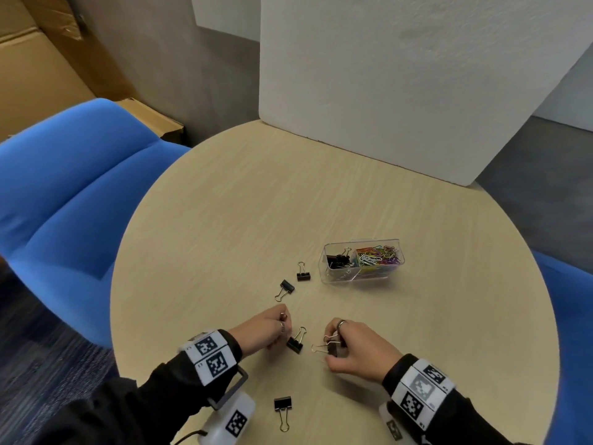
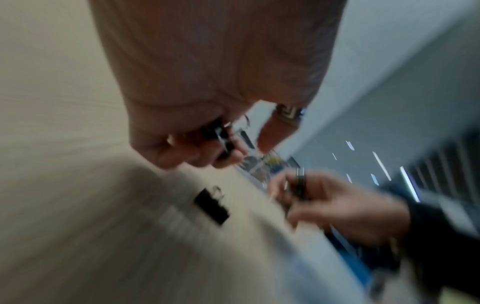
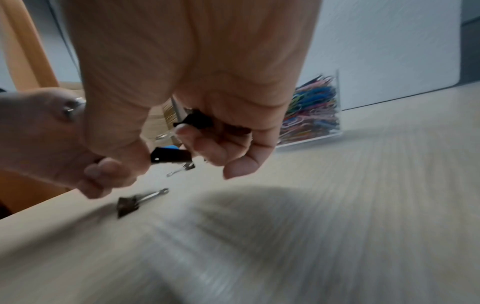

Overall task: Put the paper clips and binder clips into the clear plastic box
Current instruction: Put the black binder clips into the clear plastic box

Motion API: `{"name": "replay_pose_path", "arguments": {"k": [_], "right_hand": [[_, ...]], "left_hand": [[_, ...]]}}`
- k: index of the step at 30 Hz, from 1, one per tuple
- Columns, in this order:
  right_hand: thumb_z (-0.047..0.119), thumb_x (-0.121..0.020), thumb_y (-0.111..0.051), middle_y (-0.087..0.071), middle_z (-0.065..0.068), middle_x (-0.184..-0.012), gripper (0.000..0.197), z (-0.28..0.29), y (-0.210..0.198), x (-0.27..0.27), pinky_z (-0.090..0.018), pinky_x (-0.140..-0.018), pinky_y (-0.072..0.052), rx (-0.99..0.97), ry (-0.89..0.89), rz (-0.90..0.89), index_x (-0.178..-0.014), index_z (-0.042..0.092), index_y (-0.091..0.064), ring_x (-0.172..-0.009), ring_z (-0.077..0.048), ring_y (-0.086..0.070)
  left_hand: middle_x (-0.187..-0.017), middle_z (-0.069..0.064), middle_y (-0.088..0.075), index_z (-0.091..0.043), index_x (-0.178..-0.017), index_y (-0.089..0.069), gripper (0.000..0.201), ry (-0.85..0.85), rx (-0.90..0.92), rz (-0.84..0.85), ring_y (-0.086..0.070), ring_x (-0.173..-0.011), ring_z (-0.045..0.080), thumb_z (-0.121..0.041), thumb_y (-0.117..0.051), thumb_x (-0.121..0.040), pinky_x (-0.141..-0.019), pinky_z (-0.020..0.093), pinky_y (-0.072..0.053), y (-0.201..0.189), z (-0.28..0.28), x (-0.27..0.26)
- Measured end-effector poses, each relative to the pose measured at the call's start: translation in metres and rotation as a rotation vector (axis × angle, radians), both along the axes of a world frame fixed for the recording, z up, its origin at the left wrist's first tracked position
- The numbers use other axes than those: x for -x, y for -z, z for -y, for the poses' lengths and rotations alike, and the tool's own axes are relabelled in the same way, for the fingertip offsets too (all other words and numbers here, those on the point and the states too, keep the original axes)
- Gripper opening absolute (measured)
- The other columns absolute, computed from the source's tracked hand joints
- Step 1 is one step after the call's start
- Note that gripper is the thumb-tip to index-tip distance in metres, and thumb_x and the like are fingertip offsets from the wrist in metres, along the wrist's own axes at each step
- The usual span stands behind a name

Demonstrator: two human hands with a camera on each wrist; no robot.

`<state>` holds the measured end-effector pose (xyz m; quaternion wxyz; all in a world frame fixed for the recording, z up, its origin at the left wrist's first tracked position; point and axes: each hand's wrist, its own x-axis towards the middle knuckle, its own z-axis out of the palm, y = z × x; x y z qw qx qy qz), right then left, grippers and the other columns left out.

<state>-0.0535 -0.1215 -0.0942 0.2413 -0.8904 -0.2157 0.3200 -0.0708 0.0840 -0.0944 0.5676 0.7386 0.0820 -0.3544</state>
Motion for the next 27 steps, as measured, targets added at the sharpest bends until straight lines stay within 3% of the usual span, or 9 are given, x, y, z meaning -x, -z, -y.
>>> {"name": "replay_pose_path", "arguments": {"k": [2,5,7,9,13,16,20,24,27], "right_hand": [[0.029,-0.076,-0.062,-0.053,0.009,-0.081,0.021,0.009,-0.006,-0.005,-0.022,-0.067,-0.043,-0.018,0.052,0.031,-0.092,0.026,-0.049,-0.069,-0.008,-0.05],[0.029,-0.077,-0.063,-0.048,0.009,-0.07,0.021,0.02,-0.016,-0.014,-0.019,-0.059,-0.038,-0.04,0.142,0.096,-0.092,0.027,-0.049,-0.061,-0.006,-0.044],[0.029,-0.078,-0.064,-0.044,0.007,-0.066,0.021,0.025,-0.022,-0.021,-0.022,-0.059,-0.037,-0.067,0.207,0.14,-0.092,0.027,-0.05,-0.059,-0.007,-0.041],[0.029,-0.079,-0.065,-0.043,0.007,-0.066,0.021,0.029,-0.029,-0.03,-0.023,-0.059,-0.037,-0.082,0.262,0.194,-0.094,0.026,-0.05,-0.059,-0.007,-0.04],[0.031,-0.079,-0.064,-0.045,0.014,-0.065,0.02,0.027,-0.043,-0.053,-0.021,-0.054,-0.037,-0.076,0.352,0.3,-0.094,0.025,-0.052,-0.056,-0.003,-0.042],[0.035,-0.08,-0.062,-0.051,0.011,-0.065,0.024,0.018,-0.049,-0.072,-0.028,-0.059,-0.044,-0.035,0.353,0.355,-0.099,0.024,-0.053,-0.058,-0.006,-0.048],[0.035,-0.085,-0.059,-0.056,0.007,-0.086,0.03,0.0,-0.052,-0.09,-0.027,-0.073,-0.045,0.076,0.257,0.387,-0.111,0.022,-0.053,-0.077,-0.01,-0.055],[0.028,-0.09,-0.05,-0.05,0.005,-0.088,0.024,-0.007,-0.048,-0.097,-0.035,-0.086,-0.041,0.106,0.216,0.374,-0.111,0.016,-0.053,-0.079,-0.013,-0.049],[0.015,-0.093,-0.041,-0.053,-0.002,-0.116,0.019,-0.007,-0.042,-0.097,-0.038,-0.093,-0.041,0.072,0.202,0.385,-0.107,0.01,-0.053,-0.097,-0.02,-0.054]], "left_hand": [[-0.077,-0.005,-0.051,-0.02,-0.085,-0.044,0.012,0.115,-0.201,0.119,-0.045,-0.067,0.008,-0.013,-0.054,-0.084,-0.064,0.022,-0.039,0.001,0.009,0.001],[-0.1,0.0,-0.055,-0.018,-0.107,-0.044,0.049,0.338,-0.595,0.243,-0.052,-0.089,0.016,-0.045,-0.068,-0.075,-0.076,0.027,-0.043,0.005,0.019,0.006],[-0.114,0.004,-0.054,-0.015,-0.114,-0.044,0.052,0.411,-0.733,0.298,-0.052,-0.103,0.022,-0.047,-0.065,-0.079,-0.088,0.032,-0.042,0.008,0.023,0.007],[-0.12,0.007,-0.052,-0.012,-0.116,-0.046,0.043,0.439,-0.768,0.332,-0.05,-0.109,0.024,-0.041,-0.058,-0.086,-0.093,0.033,-0.042,0.013,0.025,0.007],[-0.121,0.007,-0.049,-0.011,-0.117,-0.047,0.036,0.482,-0.771,0.358,-0.049,-0.11,0.024,-0.036,-0.05,-0.091,-0.093,0.032,-0.041,0.015,0.026,0.007],[-0.104,0.0,-0.048,-0.017,-0.106,-0.05,0.025,0.389,-0.634,0.344,-0.047,-0.093,0.015,-0.036,-0.053,-0.09,-0.08,0.022,-0.037,0.012,0.022,0.003],[-0.077,-0.009,-0.049,-0.026,-0.081,-0.048,0.015,0.147,-0.347,0.351,-0.044,-0.065,0.002,-0.032,-0.06,-0.087,-0.057,0.007,-0.035,0.0,0.018,-0.009],[-0.067,-0.011,-0.049,-0.021,-0.083,-0.054,0.013,-0.004,-0.238,0.409,-0.043,-0.053,-0.003,-0.029,-0.063,-0.086,-0.05,0.007,-0.034,-0.022,0.024,-0.032],[-0.064,-0.01,-0.048,-0.02,-0.082,-0.055,0.013,-0.071,-0.216,0.458,-0.043,-0.052,-0.002,-0.028,-0.065,-0.085,-0.05,0.007,-0.034,-0.034,0.029,-0.053]]}}
